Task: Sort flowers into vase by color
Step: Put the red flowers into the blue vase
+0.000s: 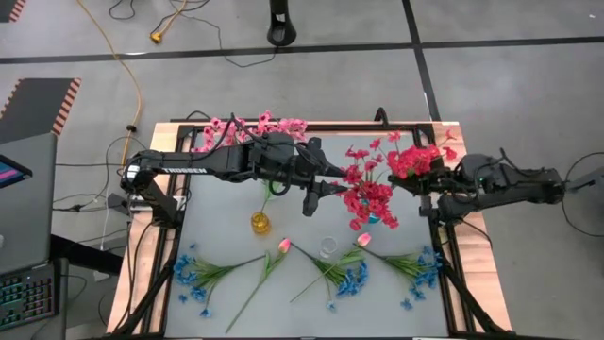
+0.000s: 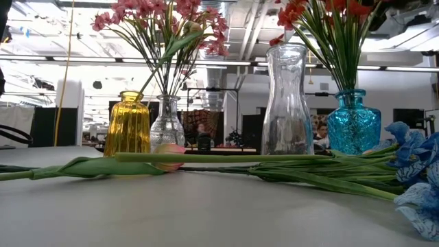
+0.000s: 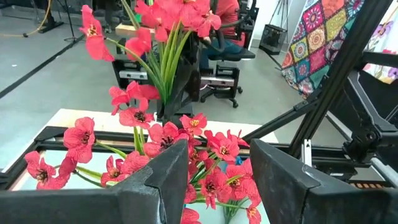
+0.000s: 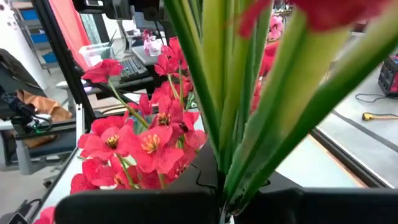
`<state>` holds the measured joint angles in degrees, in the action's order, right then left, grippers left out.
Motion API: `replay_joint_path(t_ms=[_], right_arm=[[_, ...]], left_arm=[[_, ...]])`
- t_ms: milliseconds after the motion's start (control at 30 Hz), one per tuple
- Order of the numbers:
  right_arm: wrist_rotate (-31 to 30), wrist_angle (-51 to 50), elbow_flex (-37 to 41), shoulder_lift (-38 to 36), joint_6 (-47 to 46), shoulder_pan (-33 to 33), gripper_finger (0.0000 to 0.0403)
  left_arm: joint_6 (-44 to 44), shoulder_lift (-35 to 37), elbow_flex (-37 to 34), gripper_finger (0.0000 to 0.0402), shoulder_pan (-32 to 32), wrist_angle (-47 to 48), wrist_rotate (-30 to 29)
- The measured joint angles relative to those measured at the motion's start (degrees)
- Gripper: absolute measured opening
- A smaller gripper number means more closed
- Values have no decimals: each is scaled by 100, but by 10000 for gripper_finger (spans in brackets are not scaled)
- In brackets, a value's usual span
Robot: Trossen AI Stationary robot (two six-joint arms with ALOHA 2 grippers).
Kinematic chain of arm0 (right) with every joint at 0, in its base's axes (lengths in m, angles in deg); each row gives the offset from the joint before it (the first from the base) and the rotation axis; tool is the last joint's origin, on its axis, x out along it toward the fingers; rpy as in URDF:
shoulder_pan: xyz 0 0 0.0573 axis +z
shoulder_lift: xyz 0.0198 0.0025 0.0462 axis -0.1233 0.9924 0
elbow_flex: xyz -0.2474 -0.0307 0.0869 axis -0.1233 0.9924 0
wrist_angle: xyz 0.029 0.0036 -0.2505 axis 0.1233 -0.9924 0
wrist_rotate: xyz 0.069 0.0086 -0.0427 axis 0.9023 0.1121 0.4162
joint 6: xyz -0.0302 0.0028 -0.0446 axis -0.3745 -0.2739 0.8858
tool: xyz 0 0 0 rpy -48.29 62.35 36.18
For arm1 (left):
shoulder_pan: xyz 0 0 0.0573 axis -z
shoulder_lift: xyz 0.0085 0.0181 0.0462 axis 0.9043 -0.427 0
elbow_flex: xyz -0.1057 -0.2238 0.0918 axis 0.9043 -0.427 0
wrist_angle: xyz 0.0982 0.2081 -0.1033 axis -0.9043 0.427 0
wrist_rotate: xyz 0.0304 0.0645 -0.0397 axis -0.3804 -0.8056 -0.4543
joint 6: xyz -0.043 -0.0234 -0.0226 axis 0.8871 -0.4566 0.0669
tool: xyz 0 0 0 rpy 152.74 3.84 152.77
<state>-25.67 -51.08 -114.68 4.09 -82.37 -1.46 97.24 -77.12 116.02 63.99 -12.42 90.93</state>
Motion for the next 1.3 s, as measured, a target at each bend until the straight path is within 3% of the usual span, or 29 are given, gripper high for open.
replay_joint_path(t_ms=[433, 1000, 1133, 1300], right_arm=[[-91, 375, 804, -212, -243, -2, 38], [53, 312, 823, -197, -221, -4, 64], [53, 310, 823, -197, -224, -4, 86], [53, 156, 823, -197, -224, -4, 144]], left_arm=[[13, 0, 0, 160, 0, -2, -2], [71, 0, 2, 160, 2, -2, -2], [85, 0, 2, 160, 0, -2, -2], [89, 11, 2, 160, 1, 0, 27]])
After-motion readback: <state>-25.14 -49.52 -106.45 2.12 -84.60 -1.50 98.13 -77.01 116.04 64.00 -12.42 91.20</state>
